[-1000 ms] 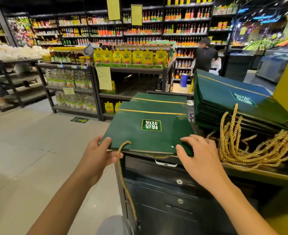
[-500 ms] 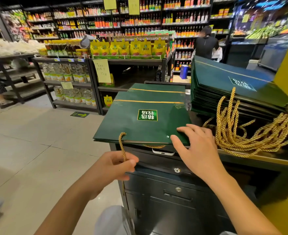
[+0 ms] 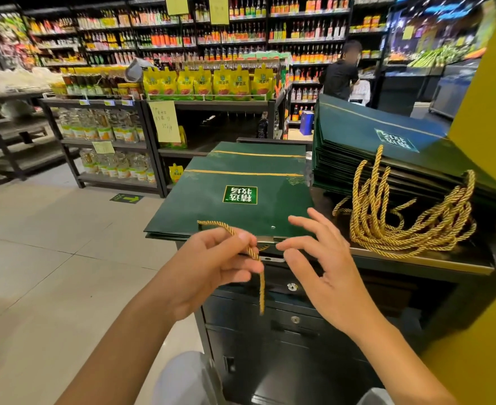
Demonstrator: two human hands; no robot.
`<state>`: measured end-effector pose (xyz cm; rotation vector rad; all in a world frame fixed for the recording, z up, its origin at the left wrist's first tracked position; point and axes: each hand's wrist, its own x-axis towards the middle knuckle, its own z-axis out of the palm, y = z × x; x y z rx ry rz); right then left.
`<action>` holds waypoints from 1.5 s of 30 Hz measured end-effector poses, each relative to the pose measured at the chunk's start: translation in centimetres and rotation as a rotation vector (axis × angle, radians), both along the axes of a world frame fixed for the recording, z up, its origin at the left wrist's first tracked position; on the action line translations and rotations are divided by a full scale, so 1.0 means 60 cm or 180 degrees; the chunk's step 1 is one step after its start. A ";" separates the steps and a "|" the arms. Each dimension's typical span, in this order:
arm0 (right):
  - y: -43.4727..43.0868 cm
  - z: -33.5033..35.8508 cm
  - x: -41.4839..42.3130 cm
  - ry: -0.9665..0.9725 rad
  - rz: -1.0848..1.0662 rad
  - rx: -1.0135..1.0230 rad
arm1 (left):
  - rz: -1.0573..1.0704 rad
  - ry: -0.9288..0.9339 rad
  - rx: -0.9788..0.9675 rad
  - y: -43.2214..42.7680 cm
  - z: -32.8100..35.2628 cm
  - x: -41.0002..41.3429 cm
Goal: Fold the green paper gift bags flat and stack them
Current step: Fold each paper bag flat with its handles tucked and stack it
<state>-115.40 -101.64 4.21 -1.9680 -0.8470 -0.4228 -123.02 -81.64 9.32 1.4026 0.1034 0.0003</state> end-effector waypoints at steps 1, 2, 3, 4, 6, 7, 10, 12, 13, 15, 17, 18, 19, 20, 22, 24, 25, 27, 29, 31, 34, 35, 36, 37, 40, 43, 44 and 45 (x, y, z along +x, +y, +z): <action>0.001 0.003 -0.003 -0.0037 0.0091 -0.0060 | 0.0066 0.0010 -0.0222 -0.004 0.006 0.003; 0.004 0.005 -0.004 -0.0106 0.0148 -0.0175 | 0.0114 0.0005 -0.0421 -0.009 0.011 0.006; 0.007 0.004 -0.005 -0.0184 0.0159 -0.0325 | 0.0142 -0.0017 -0.0588 -0.011 0.015 0.010; 0.012 0.001 -0.004 -0.0270 0.0131 -0.0469 | 0.0156 -0.0045 -0.0722 -0.013 0.019 0.013; 0.021 -0.005 0.000 -0.0373 0.0060 -0.0639 | 0.0190 -0.0104 -0.0921 -0.012 0.026 0.018; 0.024 -0.007 0.002 -0.0373 0.0043 -0.0649 | 0.0222 -0.0141 -0.0986 -0.010 0.028 0.022; 0.026 -0.003 0.002 -0.0339 0.0008 -0.0508 | 0.0414 -0.0318 -0.0956 -0.001 0.038 0.029; 0.026 0.008 0.003 -0.0305 -0.0010 -0.0391 | 0.0577 -0.0403 -0.0514 0.005 0.044 0.033; 0.028 0.017 0.004 -0.0254 -0.0012 -0.0353 | 0.0627 -0.0403 -0.0174 0.009 0.045 0.034; 0.031 0.037 0.008 -0.0147 0.0027 -0.0273 | 0.0668 -0.0360 0.0583 0.017 0.047 0.037; 0.033 0.056 0.018 -0.0040 0.0135 -0.0057 | 0.0741 -0.0444 0.1388 0.026 0.046 0.041; 0.033 0.065 0.024 0.0064 0.0210 0.0047 | 0.0794 -0.0571 0.1824 0.030 0.044 0.044; 0.034 0.072 0.032 0.0192 0.0275 0.0107 | 0.0818 -0.0744 0.2238 0.034 0.042 0.047; 0.035 0.076 0.040 0.0292 0.0310 0.0133 | 0.0796 -0.0903 0.2609 0.036 0.038 0.049; 0.038 0.082 0.057 0.0385 0.0295 0.0135 | 0.0656 -0.1076 0.3351 0.038 0.032 0.054; 0.040 0.084 0.070 0.0499 0.0289 0.0112 | 0.0409 -0.1166 0.3898 0.041 0.022 0.058; 0.039 0.084 0.074 0.0581 0.0309 0.0112 | 0.0282 -0.1193 0.3981 0.041 0.018 0.060; 0.036 0.083 0.079 0.0732 0.0376 0.0117 | 0.0127 -0.1188 0.3970 0.041 0.012 0.062; 0.034 0.080 0.081 0.0833 0.0402 0.0096 | 0.0131 -0.1138 0.3975 0.042 0.008 0.065; 0.033 0.078 0.083 0.0872 0.0400 0.0089 | 0.0187 -0.1078 0.3984 0.047 0.007 0.068; 0.033 0.077 0.087 0.0903 0.0357 0.0135 | 0.0134 -0.1026 0.4104 0.051 0.012 0.071; 0.032 0.077 0.088 0.0918 0.0334 0.0135 | 0.0100 -0.1030 0.4177 0.051 0.013 0.073; 0.032 0.076 0.088 0.0922 0.0311 0.0107 | 0.0073 -0.1040 0.4245 0.050 0.014 0.075; 0.031 0.074 0.090 0.0910 0.0288 0.0070 | 0.0059 -0.1054 0.4285 0.049 0.014 0.076; 0.032 0.068 0.093 0.0843 0.0194 -0.0026 | 0.0089 -0.1054 0.4202 0.051 0.013 0.078; 0.034 0.064 0.094 0.0720 0.0102 -0.0150 | 0.0137 -0.1047 0.4150 0.054 0.009 0.080; 0.036 0.063 0.094 0.0678 0.0080 -0.0179 | 0.0136 -0.1078 0.4186 0.054 0.008 0.080; 0.037 0.062 0.094 0.0651 0.0062 -0.0183 | 0.0133 -0.1119 0.4229 0.054 0.006 0.080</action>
